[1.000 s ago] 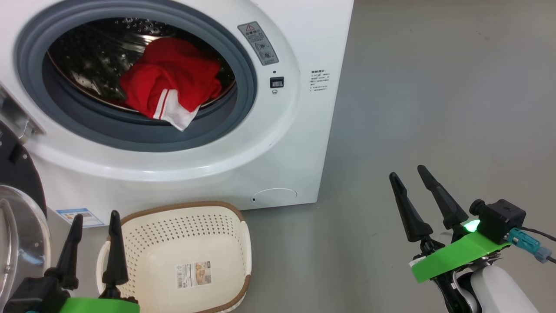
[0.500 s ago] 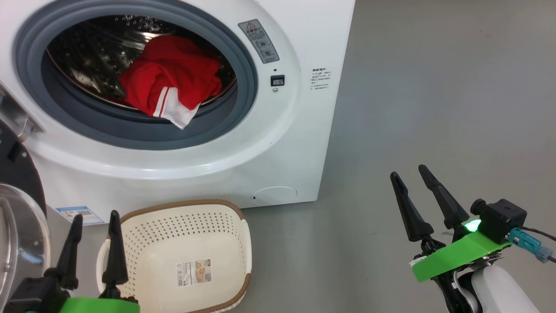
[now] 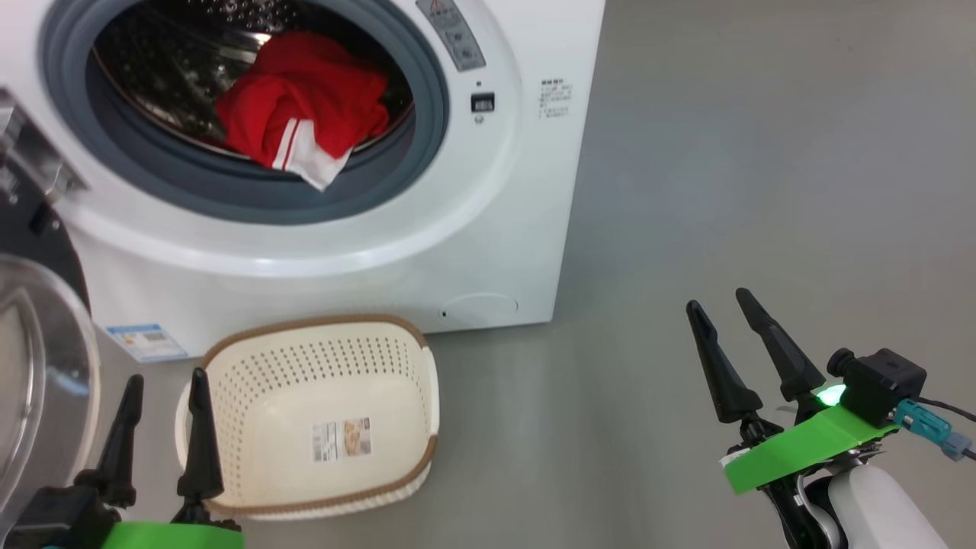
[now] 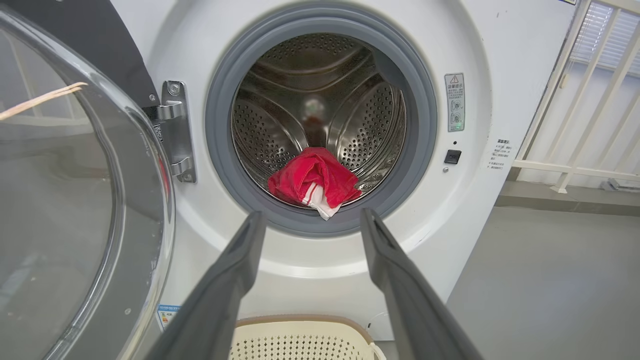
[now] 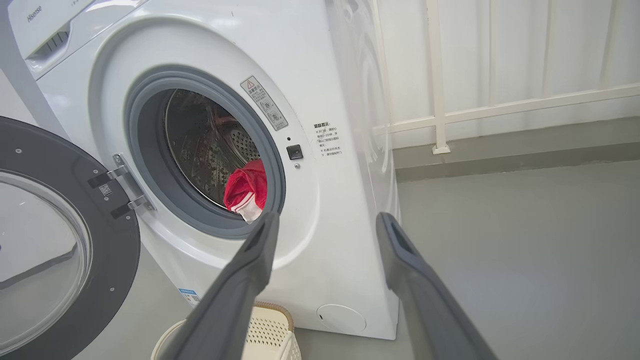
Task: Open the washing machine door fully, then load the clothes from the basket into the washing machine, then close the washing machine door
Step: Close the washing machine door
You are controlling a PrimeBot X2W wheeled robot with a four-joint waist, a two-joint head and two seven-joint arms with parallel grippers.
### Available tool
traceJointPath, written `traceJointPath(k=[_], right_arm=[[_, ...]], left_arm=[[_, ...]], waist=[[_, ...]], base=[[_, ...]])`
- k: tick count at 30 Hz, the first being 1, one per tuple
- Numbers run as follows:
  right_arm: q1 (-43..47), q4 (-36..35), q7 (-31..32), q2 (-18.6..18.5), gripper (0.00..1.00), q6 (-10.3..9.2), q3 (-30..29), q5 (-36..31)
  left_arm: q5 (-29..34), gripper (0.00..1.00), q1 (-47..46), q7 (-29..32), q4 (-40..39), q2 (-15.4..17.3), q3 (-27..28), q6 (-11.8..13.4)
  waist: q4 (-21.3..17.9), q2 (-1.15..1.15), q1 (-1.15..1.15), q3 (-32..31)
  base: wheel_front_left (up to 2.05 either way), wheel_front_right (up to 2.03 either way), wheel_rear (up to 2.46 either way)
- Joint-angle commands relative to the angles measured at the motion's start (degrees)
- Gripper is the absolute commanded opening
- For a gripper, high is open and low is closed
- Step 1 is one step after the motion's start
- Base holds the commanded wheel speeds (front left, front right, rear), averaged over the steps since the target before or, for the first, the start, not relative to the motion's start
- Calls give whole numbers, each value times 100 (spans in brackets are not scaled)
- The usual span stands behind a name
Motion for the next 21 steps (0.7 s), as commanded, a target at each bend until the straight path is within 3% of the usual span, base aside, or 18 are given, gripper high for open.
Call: traceJointPath(k=[1,9,21], right_arm=[[-11,-150,-26,-16,100,9,87,67],[-19,-153,-26,-9,100,9,82,66],[-25,-156,-26,-7,100,9,82,66]], left_arm=[[13,100,-117,-29,-162,60,199,-31],[38,100,-135,-29,-158,56,207,-42],[61,100,-139,-29,-188,38,230,-52]], waist=[[1,0,0,6],[8,0,0,20],[10,0,0,49]], base=[[-144,144,0],[-83,83,0],[-3,3,0]])
